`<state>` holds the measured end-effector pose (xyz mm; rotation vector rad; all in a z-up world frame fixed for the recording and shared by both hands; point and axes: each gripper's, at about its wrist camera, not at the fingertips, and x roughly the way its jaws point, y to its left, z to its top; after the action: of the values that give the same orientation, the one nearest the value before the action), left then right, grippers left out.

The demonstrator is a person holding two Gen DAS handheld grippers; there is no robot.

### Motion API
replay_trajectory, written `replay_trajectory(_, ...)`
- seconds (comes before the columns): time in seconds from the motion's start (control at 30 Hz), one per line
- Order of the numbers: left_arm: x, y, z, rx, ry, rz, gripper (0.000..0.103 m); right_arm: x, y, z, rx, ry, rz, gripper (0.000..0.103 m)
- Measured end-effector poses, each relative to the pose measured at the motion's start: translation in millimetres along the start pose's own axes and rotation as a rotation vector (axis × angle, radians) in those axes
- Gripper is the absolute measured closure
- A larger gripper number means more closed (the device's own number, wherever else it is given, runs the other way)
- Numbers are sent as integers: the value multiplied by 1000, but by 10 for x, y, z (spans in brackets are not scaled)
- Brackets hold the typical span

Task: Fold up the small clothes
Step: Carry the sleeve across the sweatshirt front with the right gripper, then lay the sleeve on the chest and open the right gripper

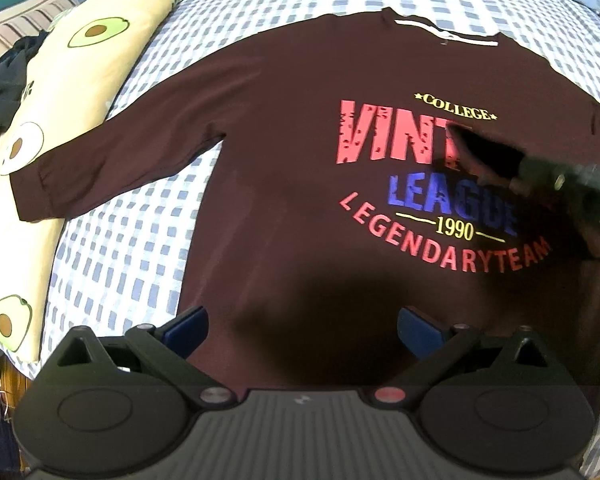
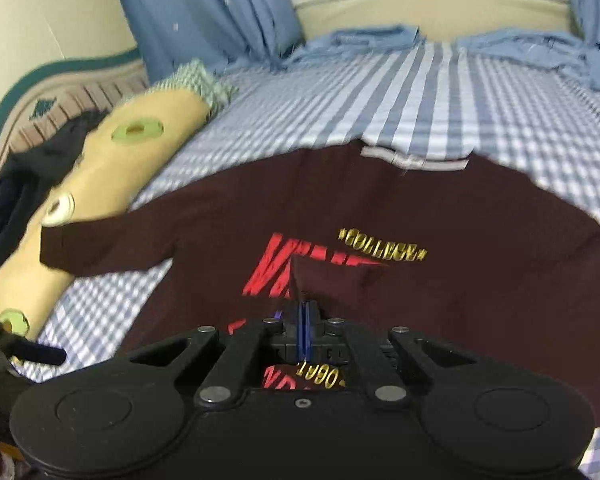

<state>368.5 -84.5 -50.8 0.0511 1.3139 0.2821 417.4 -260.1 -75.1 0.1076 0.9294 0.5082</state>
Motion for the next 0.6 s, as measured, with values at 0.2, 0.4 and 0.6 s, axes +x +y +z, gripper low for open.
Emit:
replay_trajectory(0.2, 93, 3, 90, -15, 10, -11, 1, 47, -57, -184, 40, 72, 29, 71)
replay_trajectory(0.4, 206, -187, 186, 26, 4, -43, 1, -250, -510, -426, 132, 67, -69, 34)
replay_trajectory(0.6, 447, -500, 296, 51, 10, -94, 1, -574, -1054, -862, 223, 84, -321, 5)
